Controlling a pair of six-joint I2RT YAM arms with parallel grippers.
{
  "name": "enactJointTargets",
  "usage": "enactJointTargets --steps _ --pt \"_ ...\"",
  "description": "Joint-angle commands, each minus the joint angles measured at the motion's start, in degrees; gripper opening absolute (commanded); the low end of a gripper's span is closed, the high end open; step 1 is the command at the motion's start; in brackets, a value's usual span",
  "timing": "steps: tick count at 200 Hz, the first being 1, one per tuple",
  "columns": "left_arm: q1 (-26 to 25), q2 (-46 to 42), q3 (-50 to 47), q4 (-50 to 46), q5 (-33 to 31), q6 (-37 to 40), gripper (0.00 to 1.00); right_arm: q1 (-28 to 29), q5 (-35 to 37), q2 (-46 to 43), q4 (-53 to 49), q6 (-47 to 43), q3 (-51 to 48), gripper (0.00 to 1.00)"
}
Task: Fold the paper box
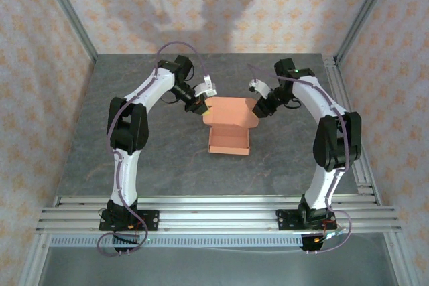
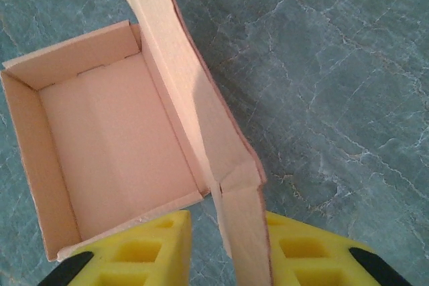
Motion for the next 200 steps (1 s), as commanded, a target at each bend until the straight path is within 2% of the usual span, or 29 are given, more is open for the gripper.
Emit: enactJointTargets --steps 1,11,41,75,103,119,171,200 --pt "-0.52 -1.85 -0.44 0.14 -0.48 0.65 0.0 0.18 -0.26 1.38 -3.0 -1.94 2.3 0.27" --pt "-0.51 -1.69 -0.42 0.14 -0.43 0.61 0.0 0.18 -0.52 2.09 -3.71 -2.34 2.85 0.23" --pt "-0.51 -1.61 -0.44 0.09 -0.39 0.49 0.0 0.13 0.23 3.94 -6.21 -3.0 4.67 0.21" --pt "-0.53 -1.61 -0.31 0.03 0.1 0.47 0.0 0.12 0.12 4.82 -7.21 -3.34 5.48 0.13" --pt "-0.51 -1.26 -0.01 -0.28 -0.32 0.47 0.0 -0.16 0.89 4.53 -8.7 -4.05 5.93 0.13" --pt "-0.51 -1.21 0.09 -0.3 -0.26 0.44 0.0 -0.59 0.7 4.14 -9.07 -4.3 5.6 0.0" --pt "-0.56 -1.23 0.45 0.12 0.62 -0.39 0.0 -0.23 0.07 3.21 -8.06 -2.8 5.07 0.0" --pt "-0.95 -3.05 -0.78 3.39 0.19 -3.75 0.0 1.27 1.71 -0.85 0.87 3.92 1.47 0.0"
